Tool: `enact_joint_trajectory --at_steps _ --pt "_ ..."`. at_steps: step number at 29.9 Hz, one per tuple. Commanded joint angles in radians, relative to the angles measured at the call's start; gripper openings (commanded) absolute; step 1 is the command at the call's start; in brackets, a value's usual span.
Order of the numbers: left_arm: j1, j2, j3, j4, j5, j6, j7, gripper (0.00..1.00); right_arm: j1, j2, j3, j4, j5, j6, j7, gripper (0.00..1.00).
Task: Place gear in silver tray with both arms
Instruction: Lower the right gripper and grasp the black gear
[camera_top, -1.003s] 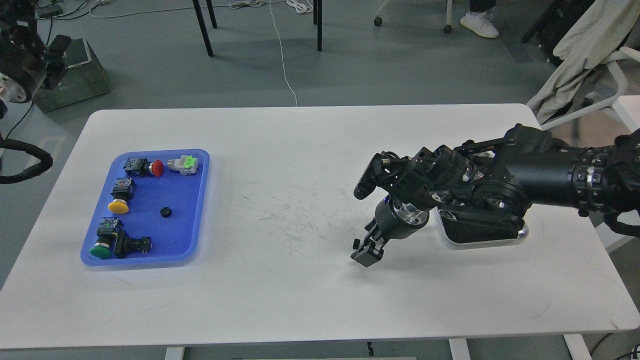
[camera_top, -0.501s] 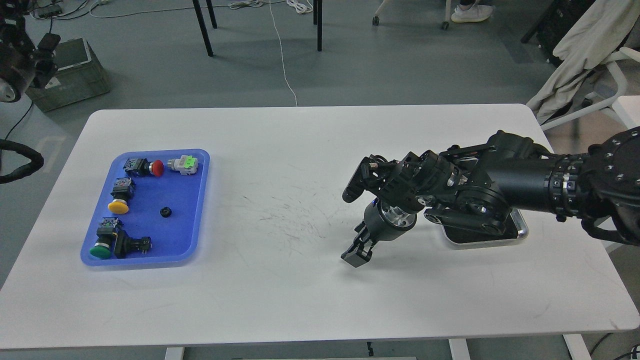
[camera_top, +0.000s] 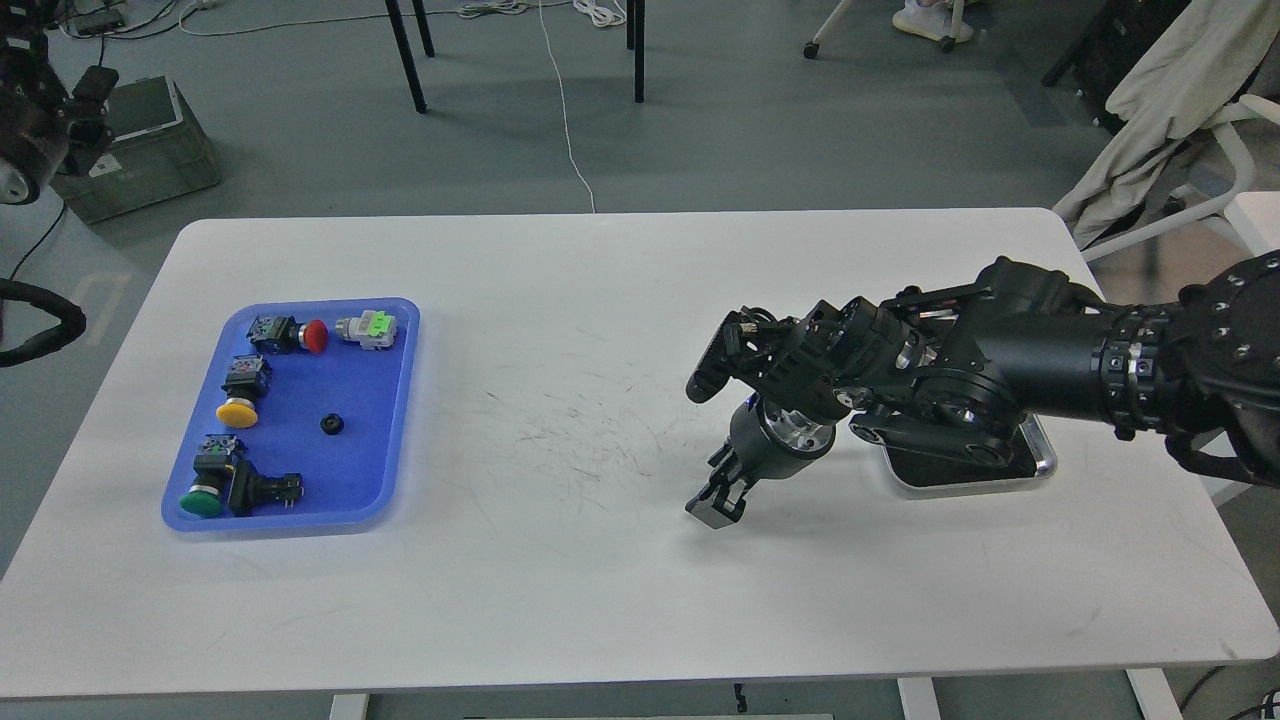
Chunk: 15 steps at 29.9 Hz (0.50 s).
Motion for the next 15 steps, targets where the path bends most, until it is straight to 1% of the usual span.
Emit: enact_joint_trajectory --at_steps 1,6,8,11,15 --pt "0.0 0.0 0.0 0.0 0.0 0.0 0.0 0.97 -0.003 0.001 0.001 0.0 -0.001 0.0 0.0 0.58" --pt "0.0 0.0 0.0 0.0 0.0 0.0 0.0 0.97 -0.006 0.001 0.001 0.0 -0.001 0.0 0.0 0.56" --pt "0.0 0.002 0.0 0.0 0.0 -0.002 0.0 0.97 -0.004 0.003 0.001 0.0 -0.001 0.0 0.0 0.54" --pt "0.0 0.0 0.0 0.0 0.0 0.0 0.0 0.97 -0.006 0.001 0.001 0.0 -0.002 0.0 0.0 0.54" --pt "0.0 0.0 0.0 0.0 0.0 0.0 0.0 0.97 -0.006 0.001 0.0 -0.002 -0.002 0.002 0.0 0.49"
